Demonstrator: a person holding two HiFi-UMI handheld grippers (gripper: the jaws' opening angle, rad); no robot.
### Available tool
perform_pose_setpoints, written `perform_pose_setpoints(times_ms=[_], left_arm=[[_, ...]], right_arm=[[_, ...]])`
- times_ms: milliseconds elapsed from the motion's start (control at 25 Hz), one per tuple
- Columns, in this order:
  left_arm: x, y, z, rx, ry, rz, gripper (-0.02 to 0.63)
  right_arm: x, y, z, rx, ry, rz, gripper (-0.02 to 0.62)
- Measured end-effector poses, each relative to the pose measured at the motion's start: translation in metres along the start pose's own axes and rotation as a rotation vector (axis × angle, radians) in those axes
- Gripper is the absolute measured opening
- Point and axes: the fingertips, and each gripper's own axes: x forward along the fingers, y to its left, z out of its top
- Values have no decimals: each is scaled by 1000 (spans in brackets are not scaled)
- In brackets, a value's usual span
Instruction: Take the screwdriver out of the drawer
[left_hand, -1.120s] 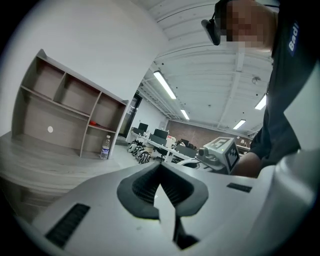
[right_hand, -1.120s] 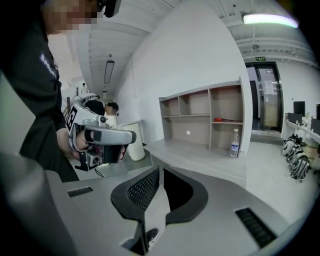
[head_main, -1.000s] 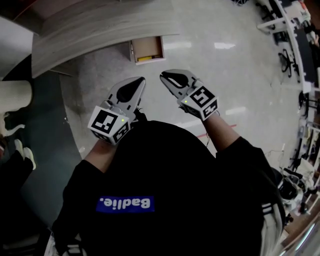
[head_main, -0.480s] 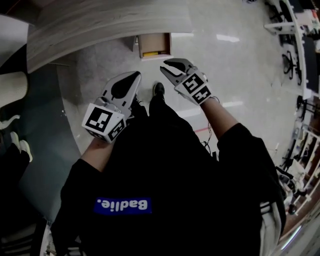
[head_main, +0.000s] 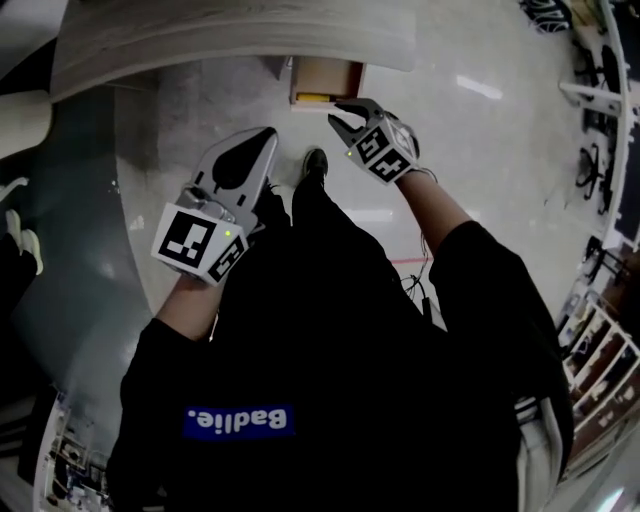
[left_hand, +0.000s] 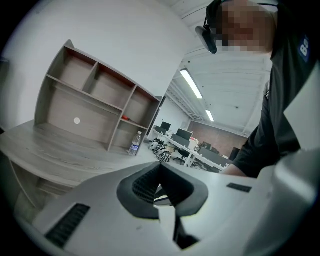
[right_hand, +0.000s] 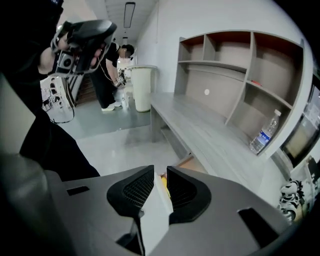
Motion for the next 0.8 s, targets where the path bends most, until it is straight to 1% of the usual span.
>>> perform_pose_setpoints(times_ms=[200,400,600,800], left_arm=[[11,11,-7,-24,-10,59,-3],[13,22,-17,-48,-13,99,-3],[12,36,-32,-65,-7,124,-3],[13,43,-44,-89,-2,136,-3]], right_arm=[[45,-17,-29,-93,83,29,100],[87,-22,-56,-182,167,73,100],[127,-21,-81,-235,246,118,100],[151,-23,-98,-230,295,144,100]])
